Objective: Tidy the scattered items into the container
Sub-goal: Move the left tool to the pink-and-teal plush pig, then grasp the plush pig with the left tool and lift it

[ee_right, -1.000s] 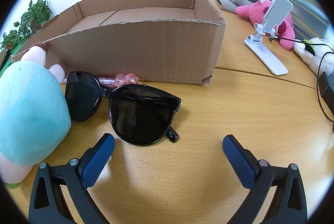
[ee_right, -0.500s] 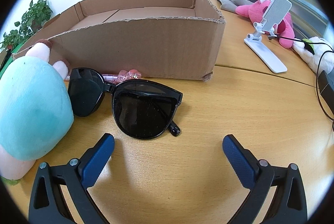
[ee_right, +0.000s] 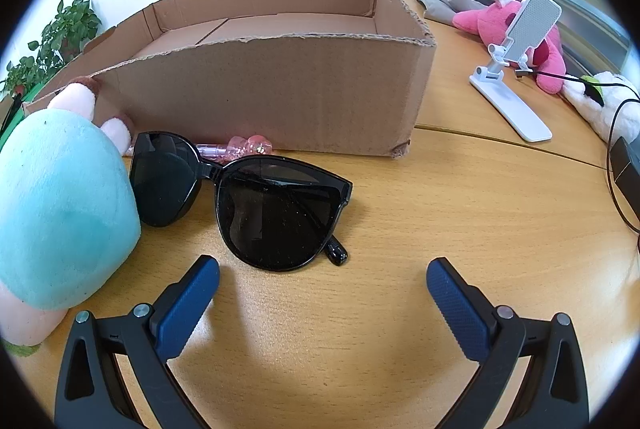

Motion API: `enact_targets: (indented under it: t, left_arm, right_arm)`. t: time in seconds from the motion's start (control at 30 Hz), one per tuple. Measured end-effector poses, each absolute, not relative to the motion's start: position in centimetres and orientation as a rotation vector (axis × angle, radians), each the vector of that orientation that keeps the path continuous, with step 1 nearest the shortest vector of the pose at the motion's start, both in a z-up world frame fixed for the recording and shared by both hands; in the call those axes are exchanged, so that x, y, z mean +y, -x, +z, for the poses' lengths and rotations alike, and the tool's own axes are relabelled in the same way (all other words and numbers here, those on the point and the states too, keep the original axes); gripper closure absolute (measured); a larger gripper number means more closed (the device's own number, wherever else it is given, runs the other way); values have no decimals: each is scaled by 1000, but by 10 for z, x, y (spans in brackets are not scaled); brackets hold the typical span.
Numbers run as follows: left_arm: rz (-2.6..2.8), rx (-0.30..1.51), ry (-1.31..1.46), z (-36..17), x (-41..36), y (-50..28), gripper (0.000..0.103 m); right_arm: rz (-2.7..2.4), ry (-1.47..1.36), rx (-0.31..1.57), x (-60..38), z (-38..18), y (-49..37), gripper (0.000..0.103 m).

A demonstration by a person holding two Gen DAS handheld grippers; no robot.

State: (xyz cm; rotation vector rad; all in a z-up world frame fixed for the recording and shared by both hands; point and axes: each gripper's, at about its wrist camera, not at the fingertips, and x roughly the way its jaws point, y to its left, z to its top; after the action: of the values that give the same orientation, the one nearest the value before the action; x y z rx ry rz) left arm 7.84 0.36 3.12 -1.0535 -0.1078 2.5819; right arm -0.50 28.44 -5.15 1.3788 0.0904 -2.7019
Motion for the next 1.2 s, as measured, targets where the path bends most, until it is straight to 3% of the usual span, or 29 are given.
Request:
enact_targets:
  t: [0.07,0.1,0.27,0.73,0.93,1.2]
  left_arm:
    - [2556,-28,1098,21,27,-73,2]
    - [2544,-5,1113,17,33,-71,7]
    - [2491,0,1153,10,39,-66,17]
    - [2485,8,1153,0,34,-74,20]
    - [2487,-6,1142,-2,32,-76,20]
    - [2477,-22,1141,-6,30,-78,19]
  right_arm:
    - [-2701,-1379,90,284,-51,5,0]
    - [-2700,-1379,92,284,-52,5,0]
    - [-2695,-1377,94,283,-52,0,0]
    - [-2711,-1406,66,280,-50,-27,0]
    - [-2583,-1324,-329,288,-22,-28,1]
    - [-2363,-1212,-388,222,2,-17,2]
